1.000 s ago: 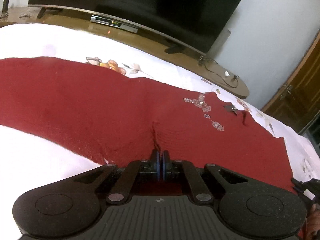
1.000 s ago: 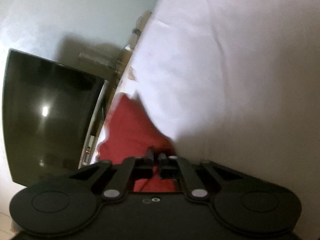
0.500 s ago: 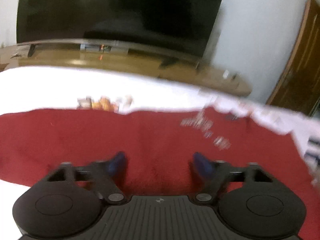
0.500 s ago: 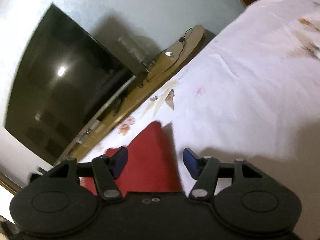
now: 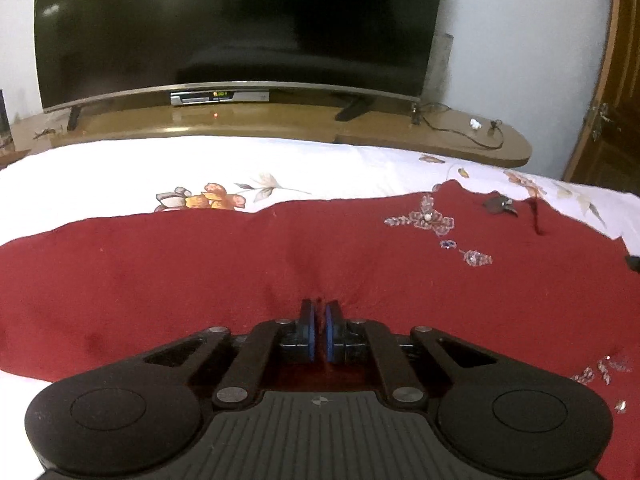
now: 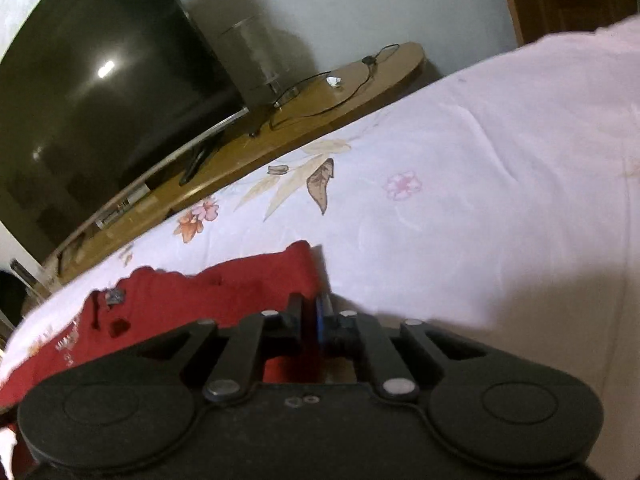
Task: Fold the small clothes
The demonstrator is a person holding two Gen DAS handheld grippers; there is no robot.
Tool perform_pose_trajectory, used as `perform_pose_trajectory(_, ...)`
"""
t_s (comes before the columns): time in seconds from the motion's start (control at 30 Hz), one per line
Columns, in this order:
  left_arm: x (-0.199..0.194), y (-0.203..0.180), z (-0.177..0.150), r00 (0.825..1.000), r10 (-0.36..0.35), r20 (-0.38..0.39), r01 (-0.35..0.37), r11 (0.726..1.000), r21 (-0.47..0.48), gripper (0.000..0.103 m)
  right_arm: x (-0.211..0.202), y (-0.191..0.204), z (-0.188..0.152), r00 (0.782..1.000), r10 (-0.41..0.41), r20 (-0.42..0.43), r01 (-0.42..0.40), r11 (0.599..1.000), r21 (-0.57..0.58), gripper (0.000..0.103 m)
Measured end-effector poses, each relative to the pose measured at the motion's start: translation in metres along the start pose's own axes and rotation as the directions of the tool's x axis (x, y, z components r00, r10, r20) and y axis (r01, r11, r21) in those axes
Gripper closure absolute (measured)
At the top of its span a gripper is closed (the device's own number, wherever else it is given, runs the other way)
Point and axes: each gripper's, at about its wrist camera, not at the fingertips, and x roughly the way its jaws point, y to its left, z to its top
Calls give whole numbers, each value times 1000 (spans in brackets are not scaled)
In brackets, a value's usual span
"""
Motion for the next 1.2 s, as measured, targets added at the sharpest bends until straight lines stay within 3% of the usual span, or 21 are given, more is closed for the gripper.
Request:
perform_pose_trajectory(0.03, -2, 3, 0, 1000, -12, 4, 12, 1000, -19, 88, 6, 2, 0, 1000, -5, -1, 5, 1000, -20, 93)
perform_pose_trajectory(0.07, -8, 10, -1, 1000, -27, 6, 27, 998, -60, 57, 4, 4, -1, 1000, -2, -3, 2, 1000, -28, 88)
perform_pose_trajectory(0.1, -17, 16, -2, 999, -24, 22, 26, 996, -89, 15, -1, 6, -1, 1000, -4, -6, 4, 1000, -30, 78)
perform_pose_trajectory(0.13, -33, 22, -7, 997, 5, 80, 3, 995, -105, 6, -7, 8, -1, 1000, -11, 1, 11, 999, -37, 72)
perform_pose_trajectory(0.17, -49, 29, -13, 989, 29, 146, -13, 994, -107, 5, -22, 11, -5, 999, -16, 30, 18, 998, -63, 61)
perform_pose_trajectory(0.2, -61, 40, -18, 985, 27, 168, -6, 993, -120, 5, -28, 13, -8, 998, -14, 58, 19, 996, -90, 56)
perform_pose_trajectory(0.27, -84, 71, -30, 983, 54, 173, -16, 977, -214, 6, -49, 15, -17, 997, -1, 80, 11, 992, -127, 56)
perform_pose_trajectory(0.33, -101, 106, -43, 979, 92, 179, -33, 951, -309, 13, -72, 13, -31, 996, 8, 83, 2, 993, -121, 56)
perform_pose_trajectory(0.4, -115, 152, -57, 976, 144, 161, -58, 892, -449, 25, -91, 10, -48, 997, -4, 72, 11, 995, -101, 56)
perform_pose_trajectory(0.5, -126, 219, -75, 968, 210, 139, -69, 753, -655, 26, -110, 8, -70, 998, -24, 59, 27, 998, -48, 56)
perform_pose_trajectory(0.57, -127, 254, -84, 965, 223, 141, -45, 667, -743, 26, -119, 10, -79, 998, -37, 50, 38, 999, -15, 56)
perform_pose_trajectory(0.6, -125, 269, -89, 964, 222, 145, -30, 634, -773, 26, -122, 12, -83, 998, -40, 44, 40, 999, 1, 55)
perform_pose_trajectory(0.67, -121, 291, -92, 961, 219, 168, 4, 597, -802, 26, -127, 17, -89, 998, -45, 41, 44, 999, 16, 55)
perform_pose_trajectory(0.8, -109, 314, -83, 961, 210, 182, 26, 584, -812, 26, -135, 35, -91, 998, -37, 43, 37, 999, 2, 55)
perform_pose_trajectory(0.9, -97, 319, -74, 962, 210, 173, 10, 607, -794, 30, -141, 44, -89, 998, -29, 58, 29, 1000, 4, 55)
perform_pose_trajectory(0.93, -93, 320, -69, 963, 217, 157, -14, 625, -780, 38, -143, 46, -87, 998, -29, 63, 28, 1000, 12, 55)
perform_pose_trajectory(1.0, -88, 328, -61, 961, 262, 84, -108, 641, -760, 90, -144, 47, -85, 997, -28, 74, 25, 999, 36, 55)
perform_pose_trajectory(1.1, -87, 348, -60, 968, 237, 81, -87, 621, -779, 98, -143, 46, -83, 996, -30, 87, 24, 997, 76, 55)
perform_pose_trajectory(1.13, -91, 345, -55, 967, 243, 80, -97, 636, -765, 99, -143, 46, -83, 996, -31, 89, 23, 996, 85, 55)
perform_pose_trajectory(1.2, -100, 329, -40, 962, 228, 151, -53, 698, -714, 99, -142, 47, -84, 995, -33, 92, 25, 996, 89, 55)
